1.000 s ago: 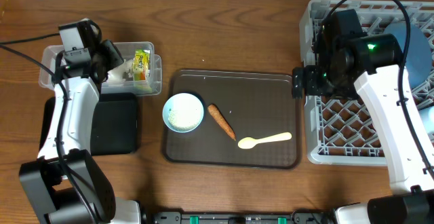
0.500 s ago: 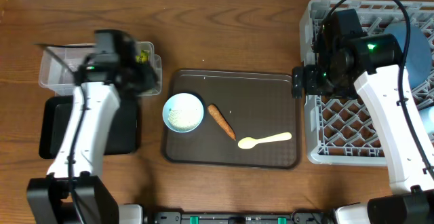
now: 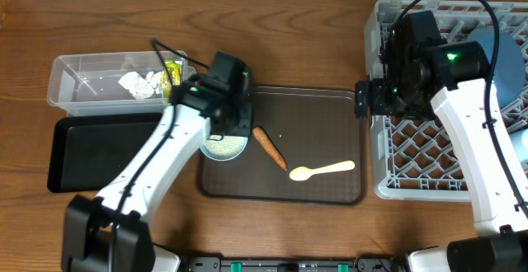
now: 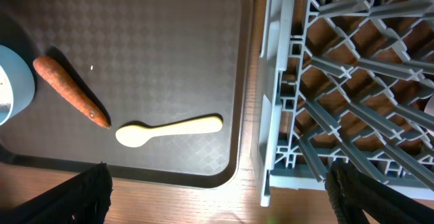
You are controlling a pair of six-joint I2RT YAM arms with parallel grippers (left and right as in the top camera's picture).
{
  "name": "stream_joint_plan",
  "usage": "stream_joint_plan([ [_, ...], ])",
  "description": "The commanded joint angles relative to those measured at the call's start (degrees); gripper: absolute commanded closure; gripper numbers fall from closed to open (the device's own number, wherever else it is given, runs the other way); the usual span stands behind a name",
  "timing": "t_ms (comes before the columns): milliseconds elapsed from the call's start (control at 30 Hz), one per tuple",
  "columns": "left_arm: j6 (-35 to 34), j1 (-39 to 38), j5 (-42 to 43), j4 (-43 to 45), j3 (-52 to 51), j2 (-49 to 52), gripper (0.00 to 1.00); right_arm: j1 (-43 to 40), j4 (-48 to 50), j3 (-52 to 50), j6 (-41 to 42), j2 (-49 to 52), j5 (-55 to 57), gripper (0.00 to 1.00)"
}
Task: Sort waste into correct bins and load items into the dishwasher rack
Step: 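Grasp the light-blue rice bowl rim with the left gripper and lift it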
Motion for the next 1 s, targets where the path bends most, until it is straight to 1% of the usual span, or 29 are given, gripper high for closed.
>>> stream_joint_plan([
  [0,-1.6,-1.7,-2.5,-0.3,-0.6,2.6,0.58,-0.3,0.1,0.1,-0.8,0.2,0.5,0.01],
  [200,-3.1,-3.5,-2.5,-0.3,-0.6,7.0,0.58,-0.2,0.0,0.1,-0.8,0.2,0.5,0.01],
  [633,-3.1,-3.5,-2.5,-0.3,-0.6,15.2,0.6,-0.2,0.0,0.1,-0.8,0.2,0.5,0.01],
  [733,-3.1,-3.5,-2.5,-0.3,-0.6,16.5,0.69,-0.2,0.0,0.1,-0.8,0.2,0.5,0.01],
  [900,-3.1,-3.5,-2.5,0.2,-0.6,16.8,0.78,-0.2,0.0,0.1,-0.8,0.2,0.5,0.01],
  [933,-3.1,-3.5,-2.5,0.3,-0.6,16.8,0.81,-0.2,0.0,0.1,-0.8,0.2,0.5,0.01],
  [967,-3.1,-3.5,-2.5,0.3,-0.6,16.8,0.86,-0.2,0.0,0.1,-0.8,0.2,0.5,0.01],
])
